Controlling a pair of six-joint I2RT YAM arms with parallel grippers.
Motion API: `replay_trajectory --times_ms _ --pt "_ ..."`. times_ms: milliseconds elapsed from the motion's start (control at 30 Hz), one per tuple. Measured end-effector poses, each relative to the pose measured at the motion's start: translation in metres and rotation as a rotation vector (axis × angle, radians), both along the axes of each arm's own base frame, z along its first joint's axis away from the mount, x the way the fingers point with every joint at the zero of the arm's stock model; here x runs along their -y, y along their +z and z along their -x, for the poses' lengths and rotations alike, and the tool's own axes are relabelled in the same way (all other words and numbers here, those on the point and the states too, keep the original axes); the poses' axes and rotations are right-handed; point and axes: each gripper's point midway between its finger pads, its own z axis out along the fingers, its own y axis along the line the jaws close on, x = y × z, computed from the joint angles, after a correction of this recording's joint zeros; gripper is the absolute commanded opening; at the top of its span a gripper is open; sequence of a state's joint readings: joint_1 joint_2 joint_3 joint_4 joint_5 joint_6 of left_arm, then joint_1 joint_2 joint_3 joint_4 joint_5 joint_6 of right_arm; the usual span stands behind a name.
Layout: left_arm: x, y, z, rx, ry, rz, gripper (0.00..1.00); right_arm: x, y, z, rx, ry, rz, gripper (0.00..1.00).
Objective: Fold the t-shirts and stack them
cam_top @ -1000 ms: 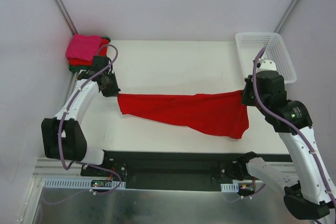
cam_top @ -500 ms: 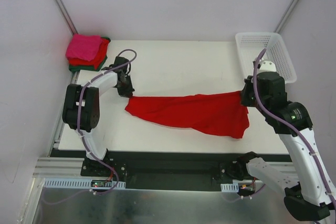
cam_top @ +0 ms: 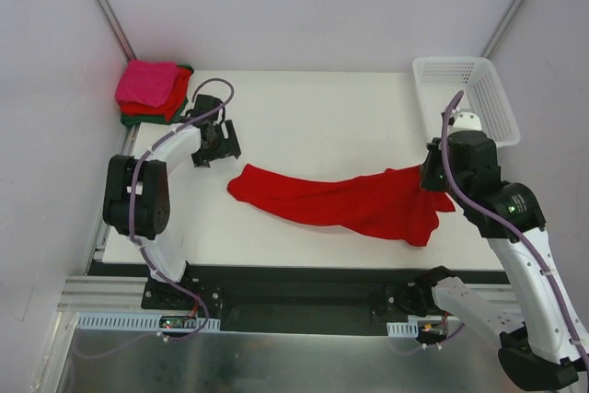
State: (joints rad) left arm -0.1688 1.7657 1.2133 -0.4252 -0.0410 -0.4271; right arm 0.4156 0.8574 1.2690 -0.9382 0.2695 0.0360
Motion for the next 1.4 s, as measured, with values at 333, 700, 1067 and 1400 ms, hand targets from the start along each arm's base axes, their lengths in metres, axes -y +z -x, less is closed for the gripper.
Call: replay_trajectory --times_ms 333,700,1067,1400 --pt "0.013 0.077 0.030 0.199 -0.022 0.118 0.78 -0.004 -0.013 0.000 -0.031 0.013 -0.006 0.01" --pt "0.039 0.070 0.090 0.174 -0.081 0.244 0.75 -0.009 -0.022 -0.002 -0.050 0.016 -0.020 0.01" --pt "0.049 0.063 0.090 0.204 -0.084 0.296 0.71 -0.012 -0.024 -0.002 -0.058 0.022 -0.029 0.01" --pt "0.065 0.045 0.076 0.190 -0.102 0.329 0.70 -0.011 -0.023 -0.001 -0.052 0.020 -0.030 0.02"
